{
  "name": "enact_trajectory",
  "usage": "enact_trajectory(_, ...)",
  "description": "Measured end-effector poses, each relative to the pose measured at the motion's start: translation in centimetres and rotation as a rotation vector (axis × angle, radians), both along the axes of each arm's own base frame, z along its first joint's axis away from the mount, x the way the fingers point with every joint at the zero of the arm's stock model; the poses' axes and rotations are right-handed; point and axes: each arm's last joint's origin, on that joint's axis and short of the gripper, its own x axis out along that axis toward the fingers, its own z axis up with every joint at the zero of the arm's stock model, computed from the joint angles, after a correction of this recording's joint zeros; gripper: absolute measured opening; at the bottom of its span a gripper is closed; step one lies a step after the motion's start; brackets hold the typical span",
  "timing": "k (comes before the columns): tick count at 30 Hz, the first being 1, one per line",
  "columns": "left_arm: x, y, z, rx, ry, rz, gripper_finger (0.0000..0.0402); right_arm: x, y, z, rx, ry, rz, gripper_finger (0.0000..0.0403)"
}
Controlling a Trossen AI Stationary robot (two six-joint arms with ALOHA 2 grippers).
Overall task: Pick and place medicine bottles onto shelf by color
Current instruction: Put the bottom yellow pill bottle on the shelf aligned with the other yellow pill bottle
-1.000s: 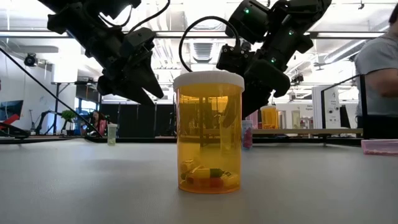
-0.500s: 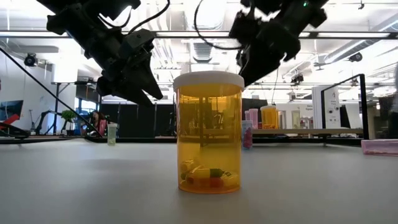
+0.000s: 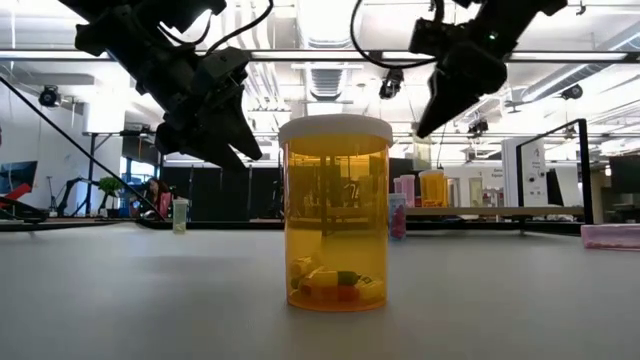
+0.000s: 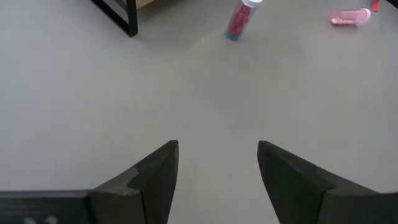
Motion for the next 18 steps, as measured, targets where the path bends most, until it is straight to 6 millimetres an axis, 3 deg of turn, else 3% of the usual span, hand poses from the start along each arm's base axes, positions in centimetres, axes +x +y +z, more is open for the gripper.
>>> enact_trajectory(8, 0.0, 0.1, 0.0, 0.03, 0.002, 0.003, 0.0203, -2.8, -2.4, -1.2, -0.003, 0.016, -0.128, 0.0127)
enact_trajectory(18, 0.0, 0.1, 0.0, 0.035, 0.001, 0.006, 0.0203, -6.5, -7.7, -2.4, 0.016, -0.038, -0.585, 0.0119)
